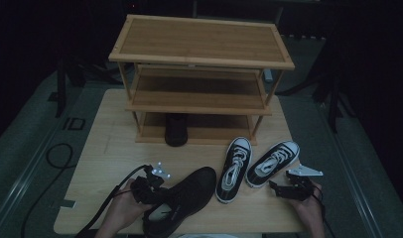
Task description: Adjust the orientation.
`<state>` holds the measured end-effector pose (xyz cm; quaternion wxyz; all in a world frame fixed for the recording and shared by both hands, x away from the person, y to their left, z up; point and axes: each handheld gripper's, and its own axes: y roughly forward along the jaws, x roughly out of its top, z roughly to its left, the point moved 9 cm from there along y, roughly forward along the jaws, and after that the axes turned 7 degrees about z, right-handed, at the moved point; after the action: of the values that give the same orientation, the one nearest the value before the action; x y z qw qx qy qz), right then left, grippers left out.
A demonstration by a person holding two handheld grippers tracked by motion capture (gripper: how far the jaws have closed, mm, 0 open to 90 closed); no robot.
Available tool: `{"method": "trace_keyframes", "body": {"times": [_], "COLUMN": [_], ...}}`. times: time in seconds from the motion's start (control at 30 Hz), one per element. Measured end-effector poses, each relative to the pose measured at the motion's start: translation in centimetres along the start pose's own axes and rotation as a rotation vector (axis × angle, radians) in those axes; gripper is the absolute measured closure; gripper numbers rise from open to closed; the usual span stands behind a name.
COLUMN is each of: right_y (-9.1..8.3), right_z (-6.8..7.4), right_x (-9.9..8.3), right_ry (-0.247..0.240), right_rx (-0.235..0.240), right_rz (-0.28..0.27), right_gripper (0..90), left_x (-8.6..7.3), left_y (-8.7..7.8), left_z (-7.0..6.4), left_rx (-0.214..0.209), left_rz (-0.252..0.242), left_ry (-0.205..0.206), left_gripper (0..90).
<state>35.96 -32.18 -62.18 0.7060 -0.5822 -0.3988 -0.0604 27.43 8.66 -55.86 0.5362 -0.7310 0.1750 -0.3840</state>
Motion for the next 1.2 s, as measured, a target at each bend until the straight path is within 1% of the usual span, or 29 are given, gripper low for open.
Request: {"method": "trace_keyframes", "body": {"times": [0.03,0.07,0.1,0.2,0.23,0.37,0.47,0.53,0.6,0.63,0.67,0.77,0.87,1.03,1.07,1.2], "right_y": [0.0,0.0,0.0,0.0,0.0,0.0,0.0,0.0,0.0,0.0,0.0,0.0,0.0,0.0,0.0,0.0], "right_z": [0.0,0.0,0.0,0.0,0.0,0.0,0.0,0.0,0.0,0.0,0.0,0.0,0.0,0.0,0.0,0.0], "right_x": [0.0,0.0,0.0,0.0,0.0,0.0,0.0,0.0,0.0,0.0,0.0,0.0,0.0,0.0,0.0,0.0], "right_ry": [0.0,0.0,0.0,0.0,-0.001,0.0,0.0,0.0,-0.001,0.0,-0.001,-0.001,0.0,-0.001,-0.001,-0.002], "right_rx": [0.0,0.0,0.0,0.0,0.0,0.0,0.0,0.0,0.0,0.0,0.0,0.0,0.0,0.0,0.0,0.0], "right_rz": [0.0,0.0,0.0,0.0,0.0,0.0,0.0,0.0,0.0,0.0,0.0,0.0,0.0,0.0,0.0,0.0], "right_gripper": [14.8,14.8,14.8,14.8,14.8,14.8,14.8,14.8,14.8,14.8,14.8,14.8,14.8,14.8,14.8,14.7], "left_x": [0.0,0.0,0.0,0.2,0.2,0.7,1.3,2.0,2.7,3.4,3.6,5.0,6.3,8.1,8.5,9.9], "left_y": [-0.1,-0.1,-0.1,-0.2,-0.2,-0.3,-0.4,-0.5,-0.5,-0.4,-0.4,-0.1,0.2,0.7,0.7,1.2], "left_z": [0.3,0.3,0.7,1.3,1.6,2.7,3.4,3.8,4.2,4.5,4.6,5.3,5.8,6.6,6.7,7.2], "left_rx": [0.007,0.007,0.004,0.01,0.019,0.013,0.02,0.027,0.035,0.043,0.044,0.051,0.06,0.071,0.072,0.067], "left_rz": [-0.004,-0.004,-0.018,-0.032,-0.04,-0.066,-0.095,-0.109,-0.115,-0.118,-0.117,-0.126,-0.143,-0.174,-0.178,-0.201], "left_ry": [-0.007,-0.007,-0.027,-0.042,-0.054,-0.101,-0.132,-0.145,-0.147,-0.146,-0.147,-0.153,-0.167,-0.213,-0.215,-0.244], "left_gripper": [85.8,86.9,86.9,87.9,88.0,88.2,88.1,88.0,87.9,88.0,88.0,88.0,87.8,87.6,87.6,87.5]}}
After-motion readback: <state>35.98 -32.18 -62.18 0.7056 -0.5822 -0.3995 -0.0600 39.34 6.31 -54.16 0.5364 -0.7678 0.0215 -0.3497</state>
